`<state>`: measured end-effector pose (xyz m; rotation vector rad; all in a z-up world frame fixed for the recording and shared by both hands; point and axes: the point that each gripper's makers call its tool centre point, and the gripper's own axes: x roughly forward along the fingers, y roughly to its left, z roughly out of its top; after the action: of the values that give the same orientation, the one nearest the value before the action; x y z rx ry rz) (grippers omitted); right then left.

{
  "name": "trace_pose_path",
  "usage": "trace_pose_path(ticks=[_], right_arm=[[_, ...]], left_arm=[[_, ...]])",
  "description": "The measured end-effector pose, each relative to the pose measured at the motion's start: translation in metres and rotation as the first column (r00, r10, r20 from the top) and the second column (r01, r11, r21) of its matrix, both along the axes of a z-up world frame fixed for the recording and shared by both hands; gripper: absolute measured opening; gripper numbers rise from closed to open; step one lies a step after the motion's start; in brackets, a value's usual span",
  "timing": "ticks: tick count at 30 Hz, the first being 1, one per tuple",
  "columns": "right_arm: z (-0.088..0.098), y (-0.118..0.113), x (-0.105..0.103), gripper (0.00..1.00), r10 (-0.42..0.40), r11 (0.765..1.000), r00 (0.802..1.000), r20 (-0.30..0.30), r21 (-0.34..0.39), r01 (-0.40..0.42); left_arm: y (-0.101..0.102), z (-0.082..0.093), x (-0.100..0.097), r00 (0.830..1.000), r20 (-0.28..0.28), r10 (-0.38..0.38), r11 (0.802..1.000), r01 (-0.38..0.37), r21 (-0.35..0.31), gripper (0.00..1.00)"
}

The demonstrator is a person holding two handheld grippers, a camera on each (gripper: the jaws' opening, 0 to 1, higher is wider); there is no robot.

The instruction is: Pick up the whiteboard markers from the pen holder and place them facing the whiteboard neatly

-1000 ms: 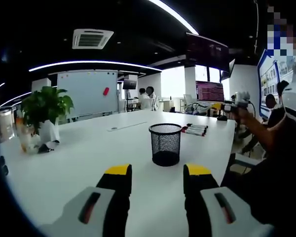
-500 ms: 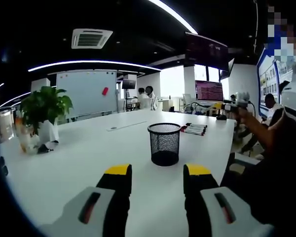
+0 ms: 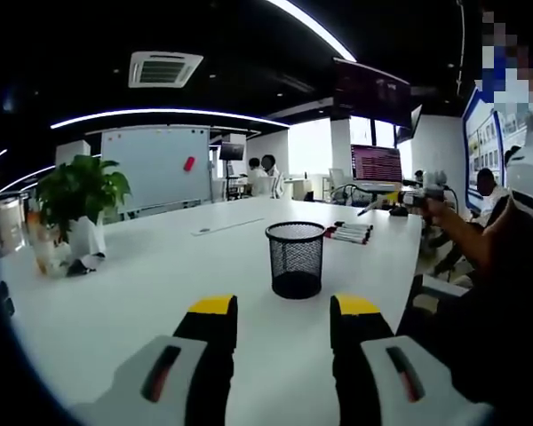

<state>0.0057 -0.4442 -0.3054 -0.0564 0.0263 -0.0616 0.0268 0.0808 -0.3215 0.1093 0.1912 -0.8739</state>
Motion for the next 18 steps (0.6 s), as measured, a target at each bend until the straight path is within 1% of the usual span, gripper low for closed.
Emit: trace_pose_path(ticks=[8,15,18], right_arm=[[-0.013,-0.009,0.0,0.13,-0.015,1.0,0.999,-0.031,0.012,0.015],[-0.034,-0.014,0.005,0.13,-0.026,0.999,0.996,-0.084,0.032,0.029],[-0.038,-0.014,0.009,0.13,-0.028,0.999,0.994,-0.105,0.032,0.032]], left_arm=[[0.001,-0.001,0.0,1.0,-0.004,0.001,1.0,-0.001,0.002,0.43],[0.0,-0.001,0.0,1.0,-0.003,0.001,1.0,-0.001,0.001,0.43],[0.0,-0.001,0.0,1.0,-0.004,0.0,1.0,0.0,0.002,0.43]])
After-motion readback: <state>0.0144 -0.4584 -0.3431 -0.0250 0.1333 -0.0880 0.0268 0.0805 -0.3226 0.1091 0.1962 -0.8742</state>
